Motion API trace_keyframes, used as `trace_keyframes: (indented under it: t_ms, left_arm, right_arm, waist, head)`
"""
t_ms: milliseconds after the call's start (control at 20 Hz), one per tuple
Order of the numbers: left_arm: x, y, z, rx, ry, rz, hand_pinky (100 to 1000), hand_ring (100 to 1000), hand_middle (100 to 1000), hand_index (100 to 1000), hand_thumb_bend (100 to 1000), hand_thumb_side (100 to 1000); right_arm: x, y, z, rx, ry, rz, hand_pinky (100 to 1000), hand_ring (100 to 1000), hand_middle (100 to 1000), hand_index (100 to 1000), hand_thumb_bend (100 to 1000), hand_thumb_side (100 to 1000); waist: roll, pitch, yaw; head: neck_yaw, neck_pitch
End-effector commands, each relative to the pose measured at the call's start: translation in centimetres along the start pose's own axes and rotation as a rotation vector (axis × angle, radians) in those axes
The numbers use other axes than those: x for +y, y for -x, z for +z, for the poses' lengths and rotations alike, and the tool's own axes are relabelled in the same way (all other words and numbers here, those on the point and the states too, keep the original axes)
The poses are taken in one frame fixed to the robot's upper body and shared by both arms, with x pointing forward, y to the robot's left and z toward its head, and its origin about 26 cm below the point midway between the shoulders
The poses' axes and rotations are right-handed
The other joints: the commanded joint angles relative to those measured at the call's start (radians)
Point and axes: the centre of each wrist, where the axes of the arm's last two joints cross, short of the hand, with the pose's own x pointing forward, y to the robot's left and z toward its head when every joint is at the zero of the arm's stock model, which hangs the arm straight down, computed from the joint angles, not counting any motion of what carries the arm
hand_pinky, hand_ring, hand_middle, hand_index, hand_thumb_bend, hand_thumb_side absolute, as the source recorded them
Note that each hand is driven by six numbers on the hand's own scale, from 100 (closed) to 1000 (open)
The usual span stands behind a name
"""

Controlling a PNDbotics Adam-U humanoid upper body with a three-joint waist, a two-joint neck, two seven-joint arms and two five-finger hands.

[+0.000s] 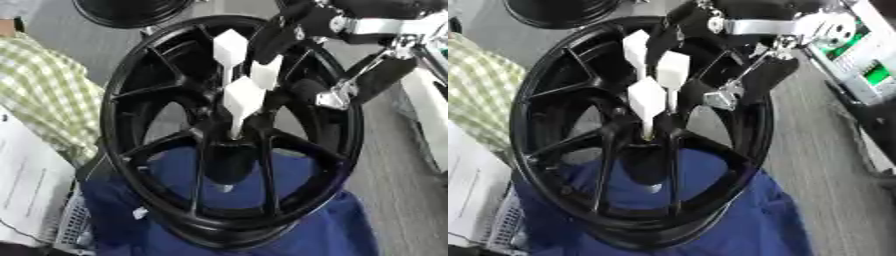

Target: Pull the pin out of the wheel hub.

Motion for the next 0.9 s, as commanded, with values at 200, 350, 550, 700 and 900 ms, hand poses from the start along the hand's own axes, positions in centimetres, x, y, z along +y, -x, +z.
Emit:
trace_keyframes:
  t_ms: [200, 350, 550, 700, 900]
  left_arm:
    - [0.6, -0.9, -0.5, -0.024, 0.008, -0.029, 841, 548, 529, 765, 318, 761]
    - [0.6, -0.9, -0.6, -0.023, 0.01, -0.031, 842, 547, 529, 765, 319, 761]
    - [0.6, -0.9, -0.6, -0.022, 0.012, -0.032, 844, 547, 529, 765, 319, 762]
    - [0.6, -0.9, -0.6, -0.023, 0.013, -0.032, 844, 547, 528, 765, 320, 761]
    - [0.5, -0.9, -0.6, -0.022, 0.014, -0.03, 844, 545, 526, 764, 321, 761]
  right_arm:
    - [-1.6, -1.1, -0.5, -0.085, -0.093, 0.165, 840, 713, 748, 852, 136, 276]
    - [-2.2, -1.6, -0.8, -0.087, -0.077, 0.193, 821, 684, 747, 850, 171, 305]
    - [-2.6, -2.1, -1.3, -0.078, -0.095, 0.236, 812, 660, 763, 851, 216, 350]
    - [-2.7, -2.3, -1.6, -0.065, -0.113, 0.26, 807, 656, 772, 857, 243, 375]
    - [-2.6, -2.3, -2.0, -0.047, -0.139, 0.289, 784, 619, 749, 853, 262, 394]
  waist:
    - [-0.003, -0.009, 0.006]
    - [-0.006, -0.01, 0.008]
    - [-0.01, -0.011, 0.009]
    - [-0.012, -0.013, 0.01]
    - [-0.015, -0.015, 0.013]
  head:
    - [-0.005, 0.005]
    - [-0.008, 0.005]
    - [-0.013, 0.005]
    - [-0.015, 0.005]
    - [-0.016, 0.005]
